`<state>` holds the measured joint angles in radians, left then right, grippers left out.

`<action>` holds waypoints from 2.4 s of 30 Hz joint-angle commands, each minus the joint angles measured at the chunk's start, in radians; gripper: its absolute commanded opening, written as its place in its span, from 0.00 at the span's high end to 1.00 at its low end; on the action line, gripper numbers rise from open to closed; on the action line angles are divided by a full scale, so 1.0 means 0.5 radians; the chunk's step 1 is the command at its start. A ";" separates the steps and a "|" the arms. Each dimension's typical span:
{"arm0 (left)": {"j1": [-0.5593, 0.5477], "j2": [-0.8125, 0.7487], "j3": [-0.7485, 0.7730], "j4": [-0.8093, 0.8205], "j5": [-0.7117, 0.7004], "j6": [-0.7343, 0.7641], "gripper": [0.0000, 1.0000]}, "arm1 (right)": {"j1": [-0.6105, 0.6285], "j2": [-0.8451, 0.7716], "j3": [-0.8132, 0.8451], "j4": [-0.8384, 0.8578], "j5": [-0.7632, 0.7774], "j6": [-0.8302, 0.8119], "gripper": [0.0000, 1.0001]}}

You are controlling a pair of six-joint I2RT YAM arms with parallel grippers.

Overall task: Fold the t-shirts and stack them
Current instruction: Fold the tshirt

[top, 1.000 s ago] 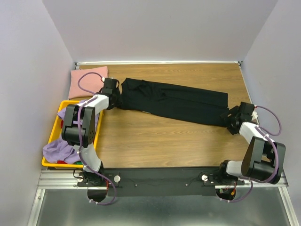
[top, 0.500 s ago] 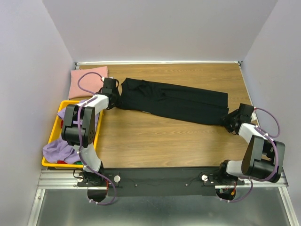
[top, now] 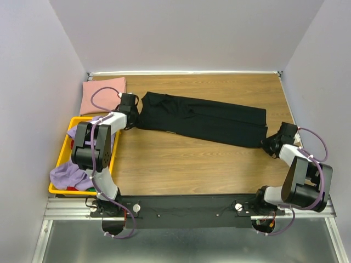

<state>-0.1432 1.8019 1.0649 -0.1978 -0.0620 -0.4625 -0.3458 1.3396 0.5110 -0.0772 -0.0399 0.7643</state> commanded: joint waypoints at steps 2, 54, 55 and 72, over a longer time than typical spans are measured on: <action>0.059 -0.189 -0.212 -0.052 -0.002 -0.063 1.00 | -0.087 -0.019 -0.016 -0.161 0.248 -0.096 0.98; -0.401 -0.318 0.033 0.285 0.326 0.385 0.26 | 1.391 1.124 1.328 0.437 -0.972 -0.271 0.50; -0.401 -0.291 0.048 0.285 0.333 0.397 0.26 | 1.400 1.174 1.368 0.437 -1.000 -0.271 0.50; -0.392 -0.066 0.064 0.356 0.397 0.453 0.27 | 1.566 1.469 1.460 0.440 -1.138 -0.378 0.59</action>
<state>-0.3424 1.7542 1.0924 -0.0456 0.1238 -0.2577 0.4248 2.0304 1.2190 0.1307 -0.5812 0.5980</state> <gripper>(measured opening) 0.735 0.414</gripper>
